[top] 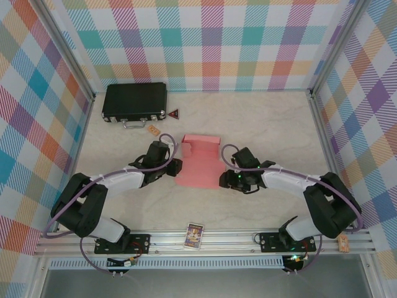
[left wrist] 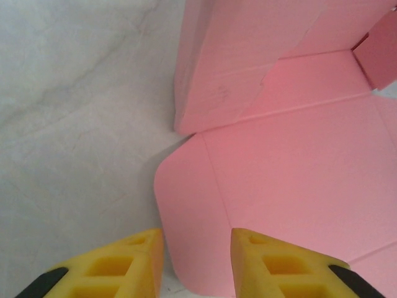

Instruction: Fold the paper box

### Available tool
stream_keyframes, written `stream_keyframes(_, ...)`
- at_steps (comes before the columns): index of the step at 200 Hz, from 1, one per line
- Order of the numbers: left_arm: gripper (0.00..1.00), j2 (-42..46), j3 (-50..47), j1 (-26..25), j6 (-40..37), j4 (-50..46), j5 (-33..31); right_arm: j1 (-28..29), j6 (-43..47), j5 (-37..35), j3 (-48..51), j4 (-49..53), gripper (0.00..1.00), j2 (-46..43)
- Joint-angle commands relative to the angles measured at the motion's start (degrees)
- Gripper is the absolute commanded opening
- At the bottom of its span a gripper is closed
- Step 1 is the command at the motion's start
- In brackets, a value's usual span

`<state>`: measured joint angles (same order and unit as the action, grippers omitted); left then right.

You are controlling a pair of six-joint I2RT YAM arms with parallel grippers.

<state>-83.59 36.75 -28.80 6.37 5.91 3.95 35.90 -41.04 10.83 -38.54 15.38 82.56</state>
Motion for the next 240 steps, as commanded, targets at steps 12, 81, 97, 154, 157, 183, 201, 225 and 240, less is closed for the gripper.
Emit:
stream_keyframes(12,0.33,0.3,-1.6,-0.7,3.4,-0.1,1.5,0.4,-3.1,2.3,1.1,-4.6,0.48,2.6)
stream_keyframes(81,0.27,-2.2,-2.8,-0.7,4.8,3.0,7.0,0.6,-5.6,4.1,1.4,-9.6,0.36,6.2)
stream_keyframes(97,0.26,-2.4,-2.8,-0.7,5.0,3.1,7.4,0.6,-6.3,5.0,1.6,-11.3,0.35,7.1)
stream_keyframes(154,0.22,-3.1,-3.6,-0.7,6.0,3.3,8.8,0.6,-7.0,5.1,1.9,-13.3,0.24,7.9)
stream_keyframes(157,0.22,-3.1,-3.8,-0.7,6.0,3.4,8.9,0.6,-7.0,5.0,1.8,-13.3,0.23,7.9)
stream_keyframes(183,0.22,-2.3,-4.6,-0.7,6.4,4.2,9.2,0.6,-6.6,4.1,1.7,-12.4,0.15,7.4)
stream_keyframes(201,0.22,-1.4,-4.9,-0.7,6.5,4.7,9.8,0.6,-5.7,3.2,1.2,-10.6,0.1,7.0)
stream_keyframes(225,0.25,-0.4,-4.9,-0.7,6.5,5.2,10.7,0.6,-3.8,1.6,-0.2,-7.3,0.06,6.4)
stream_keyframes(240,0.26,0.0,-4.8,-0.7,6.5,5.3,11.3,0.6,-2.8,0.5,-1.0,-5.1,0.05,5.8)
